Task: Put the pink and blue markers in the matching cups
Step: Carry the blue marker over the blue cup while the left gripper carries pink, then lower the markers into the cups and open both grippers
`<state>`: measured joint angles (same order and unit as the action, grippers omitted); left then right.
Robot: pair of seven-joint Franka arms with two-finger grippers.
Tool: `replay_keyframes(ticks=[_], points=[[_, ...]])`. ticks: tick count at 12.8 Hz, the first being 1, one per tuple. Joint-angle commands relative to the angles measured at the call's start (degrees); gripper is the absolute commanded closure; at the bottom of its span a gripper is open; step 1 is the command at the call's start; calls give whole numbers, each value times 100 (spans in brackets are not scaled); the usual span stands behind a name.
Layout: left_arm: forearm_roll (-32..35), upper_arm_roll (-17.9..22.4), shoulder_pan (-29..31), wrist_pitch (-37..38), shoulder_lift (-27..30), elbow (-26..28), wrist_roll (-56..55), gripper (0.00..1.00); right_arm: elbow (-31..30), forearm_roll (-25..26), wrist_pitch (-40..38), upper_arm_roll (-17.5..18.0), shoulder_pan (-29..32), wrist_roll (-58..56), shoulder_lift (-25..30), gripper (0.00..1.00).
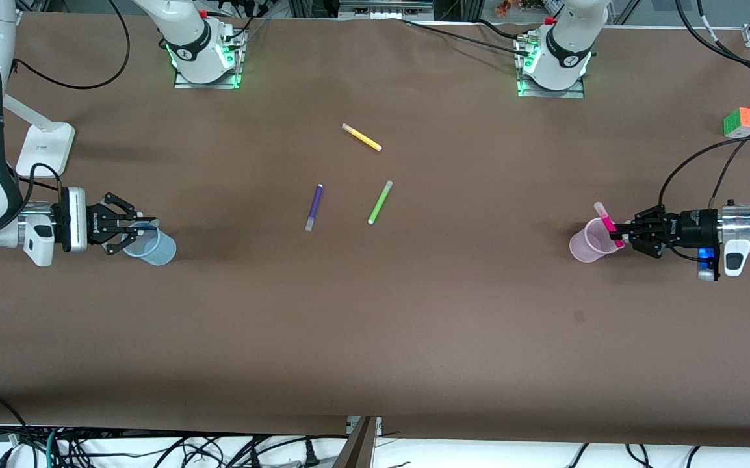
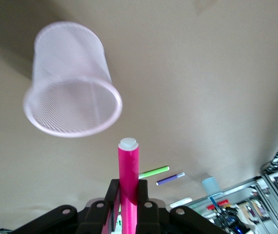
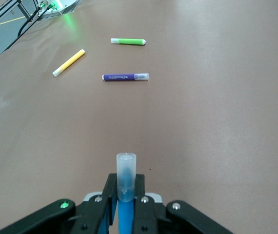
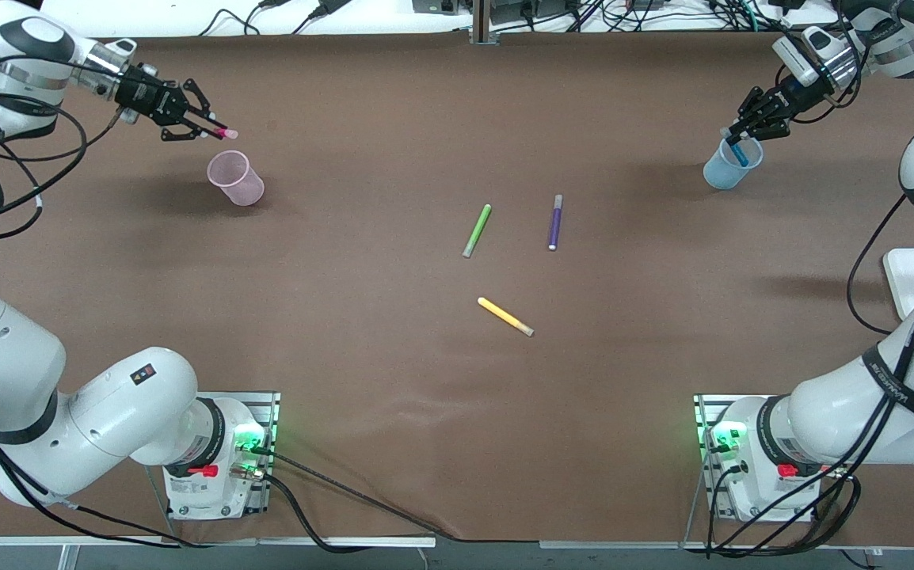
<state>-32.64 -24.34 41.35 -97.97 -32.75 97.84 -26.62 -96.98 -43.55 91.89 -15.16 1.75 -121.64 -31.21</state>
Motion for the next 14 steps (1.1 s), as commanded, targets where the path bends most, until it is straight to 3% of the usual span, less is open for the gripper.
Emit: replay_keyframes(ticks=[1,2,3,4,5,9,14], points=[[-356,-106,487,243,-564,-177,569,100,13,-180,-101,48,141,-167,-52,97],[-514,-106,619,261,-740,-177,657,100,13,-180,-101,48,158,-167,-78,92],[-724,-106,725,322,-951,-160,745,100,13,-189,-145,48,167,-123,-104,80],[-778,-106,769,357,-1049,-160,790,100,21,-189,-171,39,176,-88,-131,18],[-779,-106,770,366,-1050,-125,816,100,39,-189,-172,39,185,-53,-131,0],[-727,-123,690,401,-980,-133,729,100,337,-180,-172,48,141,1594,18,0],[-708,-167,647,726,-891,-99,246,100,1223,48,-434,92,10,3960,80,0]])
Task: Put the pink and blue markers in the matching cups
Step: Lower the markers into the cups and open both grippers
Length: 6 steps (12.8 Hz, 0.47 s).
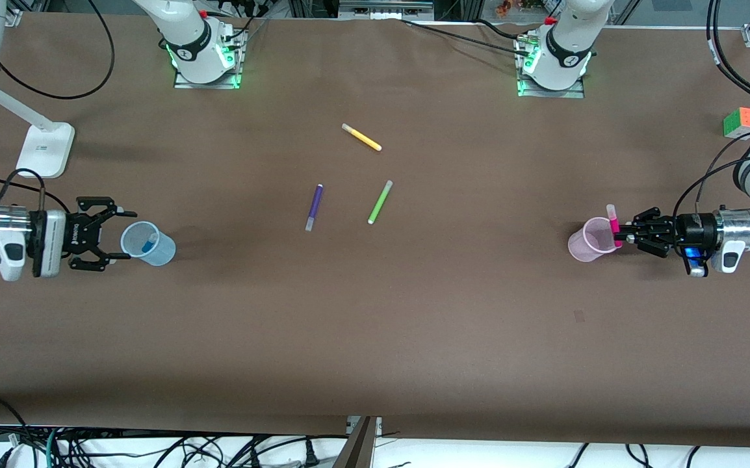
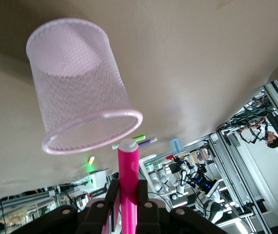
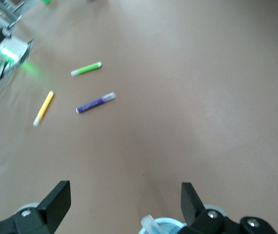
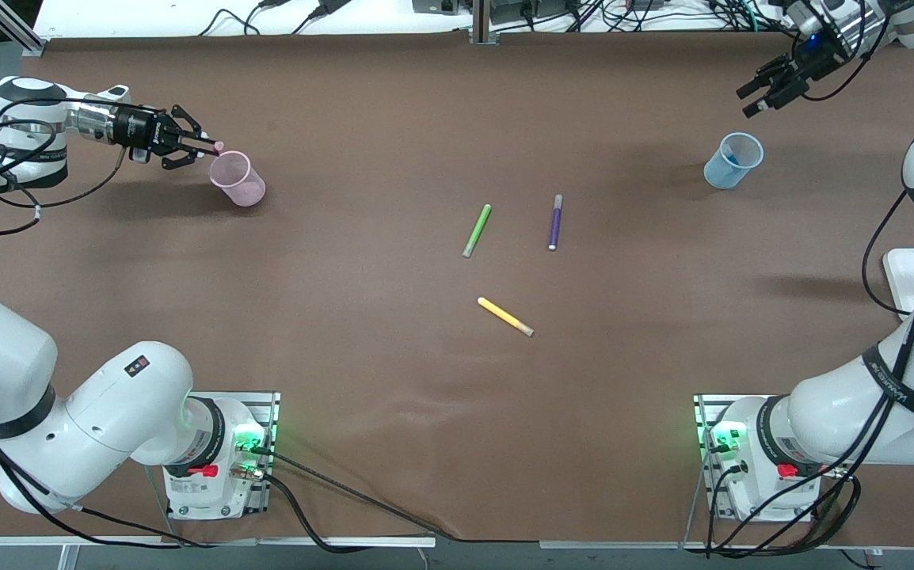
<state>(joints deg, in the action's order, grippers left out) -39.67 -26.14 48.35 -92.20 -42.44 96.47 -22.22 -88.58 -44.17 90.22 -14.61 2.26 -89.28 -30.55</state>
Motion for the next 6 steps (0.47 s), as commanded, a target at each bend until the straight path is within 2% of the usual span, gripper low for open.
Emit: replay_keyframes(ticks=[1,4,6], points=[[-75,12,-53,159,25,143,-204,100,646,328,-373,28,-102,1250,14,0],[-76,12,-89,150,-141,180,-134,100,1289,1293,-645,28,-435,3042,250,0],[-76,21,-89,150,-160,144,-125,100,1501,1647,-865,19,-638,4448,426,0]])
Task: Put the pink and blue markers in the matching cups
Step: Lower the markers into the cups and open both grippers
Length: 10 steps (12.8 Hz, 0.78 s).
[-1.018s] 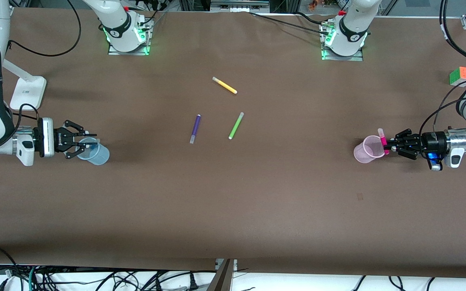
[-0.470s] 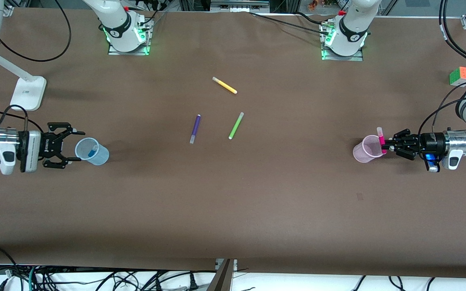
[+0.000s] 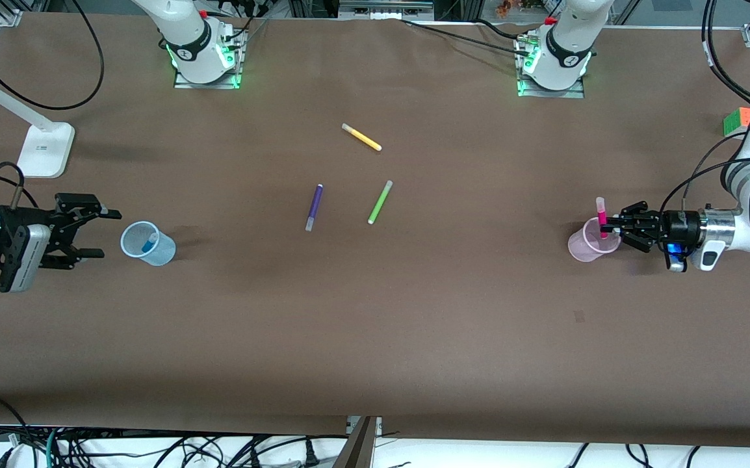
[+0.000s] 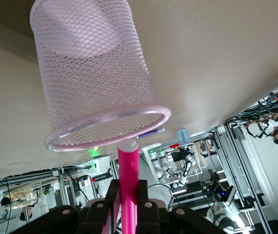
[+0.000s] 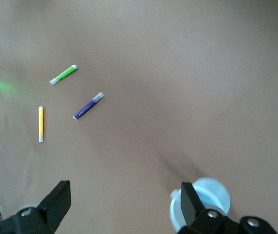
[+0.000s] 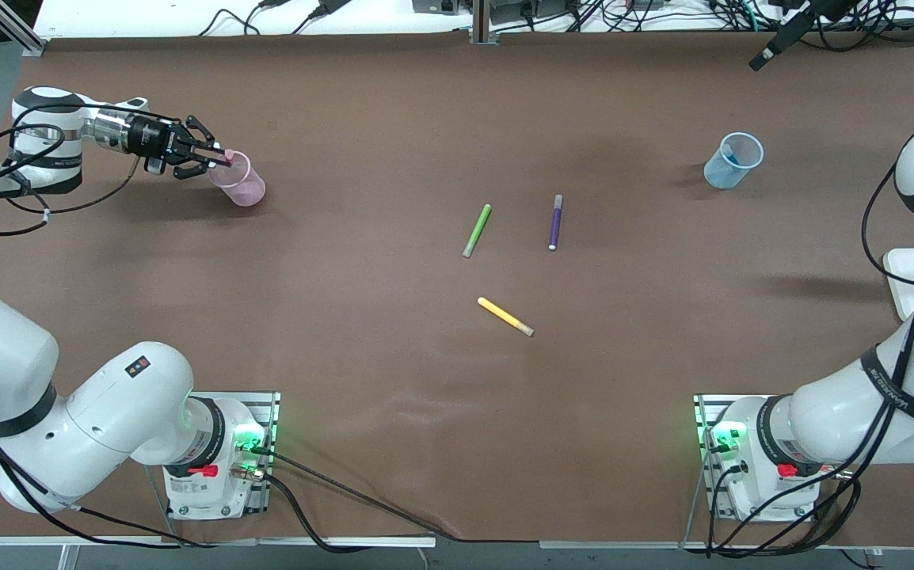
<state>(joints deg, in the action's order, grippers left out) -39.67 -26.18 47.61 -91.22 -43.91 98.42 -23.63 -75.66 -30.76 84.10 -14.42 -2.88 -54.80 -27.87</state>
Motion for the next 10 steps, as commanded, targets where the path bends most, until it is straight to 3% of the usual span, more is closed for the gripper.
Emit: replay_keyframes(ticks=[1,2,3,5,8,10], points=[[-76,25,-15,52,-13,-59,16,76,288,351,-332,-25,-229,1659,203,0],[-76,25,-15,43,-13,-68,16,45,323,542,-350,-17,-317,2213,290,0],[-76,25,-15,43,-13,-68,8,27,350,832,-350,-8,-466,2741,404,0],[-76,25,-15,43,-13,-68,8,20,350,1394,-464,-17,-792,3787,519,0],[38,-1,-50,43,153,-216,-18,20,350,1826,-806,-17,-960,4845,634,0],[475,-10,-295,34,793,-288,-89,20,350,2247,-1044,18,-1204,4856,757,0]])
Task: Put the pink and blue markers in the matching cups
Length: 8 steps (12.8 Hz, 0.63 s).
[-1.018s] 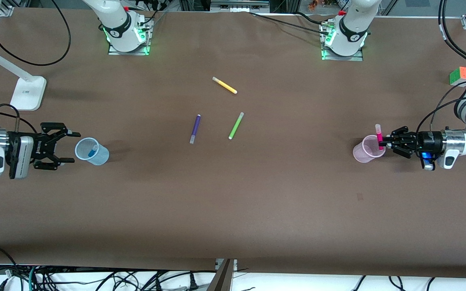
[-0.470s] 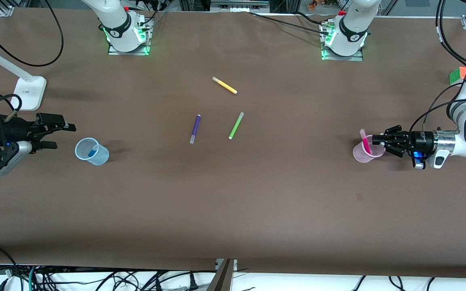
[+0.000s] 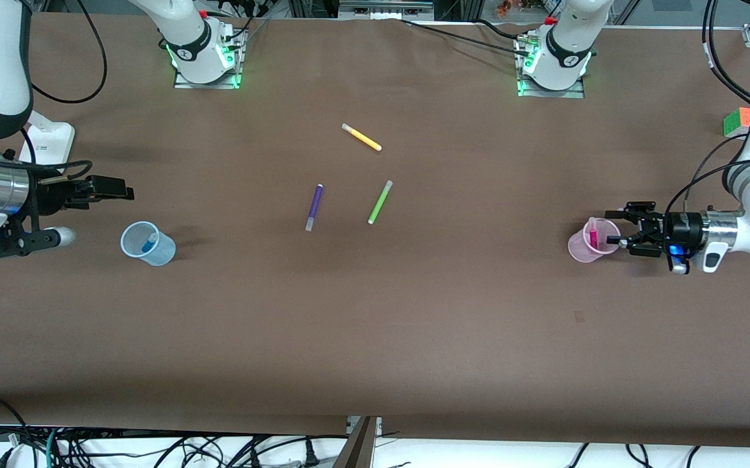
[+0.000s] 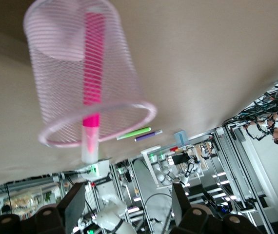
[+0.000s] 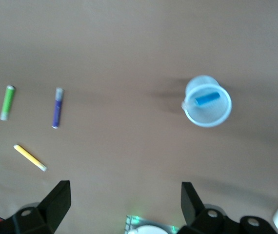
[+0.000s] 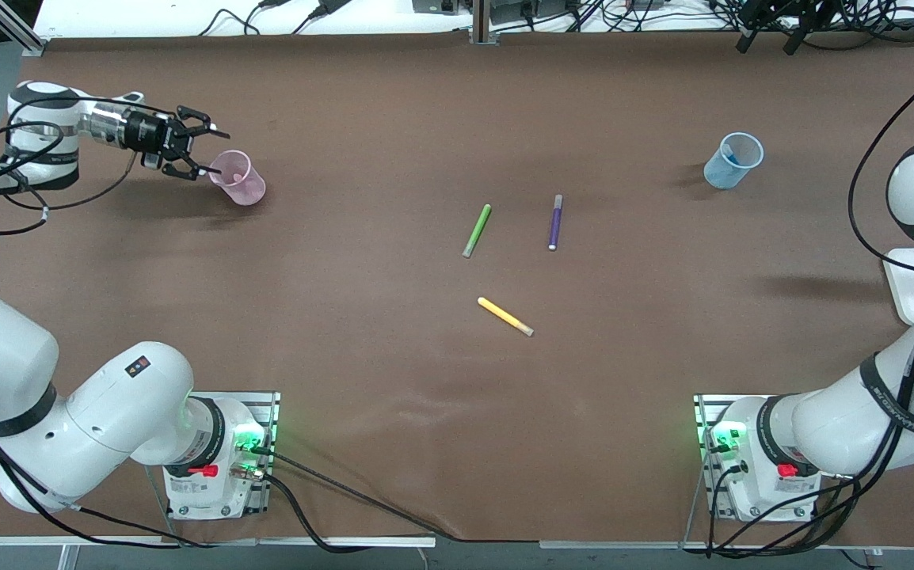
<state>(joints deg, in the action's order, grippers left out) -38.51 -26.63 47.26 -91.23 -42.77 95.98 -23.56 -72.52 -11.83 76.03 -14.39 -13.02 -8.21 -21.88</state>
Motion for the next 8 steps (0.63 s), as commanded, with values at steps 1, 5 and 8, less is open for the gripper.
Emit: replay_keyframes(ticks=[1,5,8], points=[[588,35,-418,18,1013,-88,-148,20,36,583,-325,6,-305,179,157,0],[1589,-209,-674,17,2138,-168,-148,17,-393,752,25,268,52,179,761,0],[2539,-947,-709,79,3018,-71,-472,17,-1139,1137,385,936,957,153,1587,0]])
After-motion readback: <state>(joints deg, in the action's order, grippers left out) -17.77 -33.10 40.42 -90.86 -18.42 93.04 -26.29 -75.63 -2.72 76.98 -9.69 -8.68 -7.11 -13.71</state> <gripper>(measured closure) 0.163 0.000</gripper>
